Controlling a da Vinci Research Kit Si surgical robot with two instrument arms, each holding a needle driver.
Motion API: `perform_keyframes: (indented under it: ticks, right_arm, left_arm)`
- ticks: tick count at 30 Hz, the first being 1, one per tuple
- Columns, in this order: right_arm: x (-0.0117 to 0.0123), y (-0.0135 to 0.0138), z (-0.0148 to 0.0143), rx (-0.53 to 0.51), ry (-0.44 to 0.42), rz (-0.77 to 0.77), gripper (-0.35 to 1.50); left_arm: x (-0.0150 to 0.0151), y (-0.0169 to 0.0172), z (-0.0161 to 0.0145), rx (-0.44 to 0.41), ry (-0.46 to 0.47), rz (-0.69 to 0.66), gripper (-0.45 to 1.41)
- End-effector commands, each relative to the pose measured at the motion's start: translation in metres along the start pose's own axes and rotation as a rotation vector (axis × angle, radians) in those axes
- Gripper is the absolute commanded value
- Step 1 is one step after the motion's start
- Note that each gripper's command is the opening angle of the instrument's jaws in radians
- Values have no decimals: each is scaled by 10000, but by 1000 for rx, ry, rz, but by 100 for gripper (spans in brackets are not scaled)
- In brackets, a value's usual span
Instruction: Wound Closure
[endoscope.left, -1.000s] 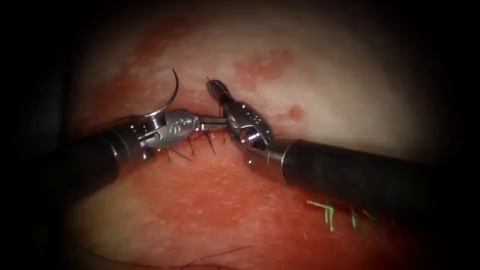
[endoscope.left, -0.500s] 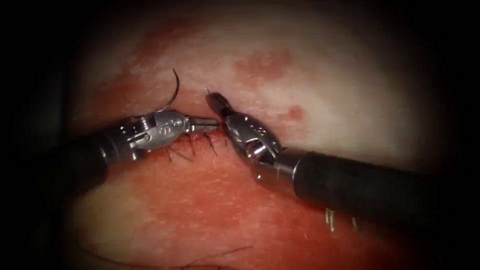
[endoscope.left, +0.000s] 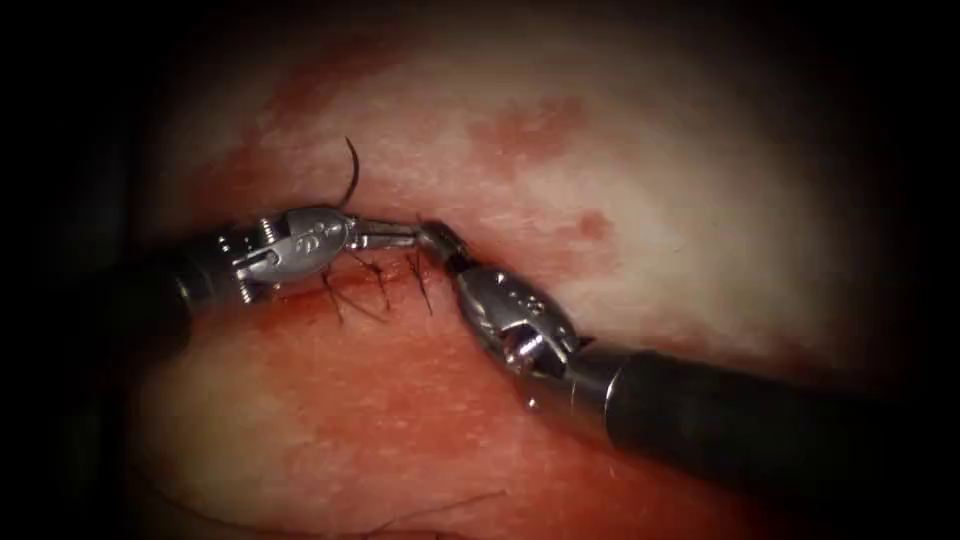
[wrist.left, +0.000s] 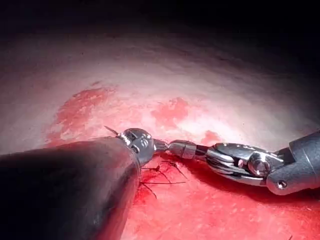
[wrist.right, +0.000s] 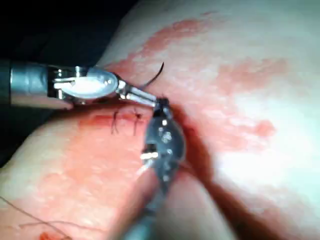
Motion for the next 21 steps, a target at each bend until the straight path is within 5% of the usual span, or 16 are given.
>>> perform_keyframes:
  ticks: [1,21]
  right_arm:
    - [-5,-1,-2,9,-2,-1,-35]
    - [-5,7,-44,60,-15,-37,-35]
  left_arm:
    - [0,-6,7,3,2,0,-45]
    - [-8,-58,17,57,3,-36,-45]
